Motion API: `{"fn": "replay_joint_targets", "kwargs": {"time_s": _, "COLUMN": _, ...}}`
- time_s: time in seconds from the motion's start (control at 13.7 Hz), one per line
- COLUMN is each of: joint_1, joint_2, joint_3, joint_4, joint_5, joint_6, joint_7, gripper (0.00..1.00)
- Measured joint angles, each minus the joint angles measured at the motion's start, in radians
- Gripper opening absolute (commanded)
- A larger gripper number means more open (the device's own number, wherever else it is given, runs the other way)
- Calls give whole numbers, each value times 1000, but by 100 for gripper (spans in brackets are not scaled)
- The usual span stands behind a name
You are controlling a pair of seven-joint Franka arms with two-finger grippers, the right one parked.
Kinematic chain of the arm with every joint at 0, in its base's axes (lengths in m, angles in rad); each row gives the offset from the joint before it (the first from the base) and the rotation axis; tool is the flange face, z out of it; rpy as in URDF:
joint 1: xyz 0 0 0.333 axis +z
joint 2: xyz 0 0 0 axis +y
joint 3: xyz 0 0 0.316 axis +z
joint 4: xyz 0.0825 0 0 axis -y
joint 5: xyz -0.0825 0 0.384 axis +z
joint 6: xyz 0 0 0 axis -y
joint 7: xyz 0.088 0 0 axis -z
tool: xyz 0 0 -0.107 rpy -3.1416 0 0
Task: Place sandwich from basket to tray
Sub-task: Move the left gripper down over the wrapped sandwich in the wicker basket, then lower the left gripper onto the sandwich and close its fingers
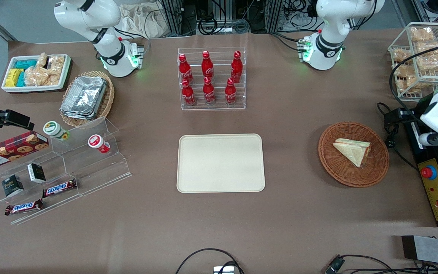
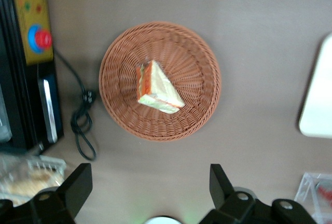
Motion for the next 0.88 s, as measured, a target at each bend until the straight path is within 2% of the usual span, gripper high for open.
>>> {"fn": "replay_joint_targets", "kwargs": {"time_s": 0.15, "joint_1": 10, "joint_2": -5, "joint_3": 2, "joint_4": -74, "joint_5": -7, "joint_6": 95, "joint_7": -137, "gripper": 100}}
{"fn": "replay_joint_targets", "kwargs": {"time_s": 0.44, "joint_1": 45, "joint_2": -35, "joint_3": 4, "joint_4": -330, "joint_5": -47, "joint_6": 418, "joint_7": -406, "gripper": 100}}
{"fn": "replay_joint_targets", "kwargs": {"time_s": 0.73, "joint_1": 47, "joint_2": -32, "joint_3": 6, "joint_4": -603, "joint_5": -50, "joint_6": 751, "joint_7": -470, "gripper": 100}}
{"fn": "replay_joint_targets", "kwargs": {"time_s": 0.88, "joint_1": 49, "joint_2": -16, "joint_3": 23, "joint_4": -679, "joint_5": -50, "joint_6": 823, "joint_7": -474, "gripper": 100}}
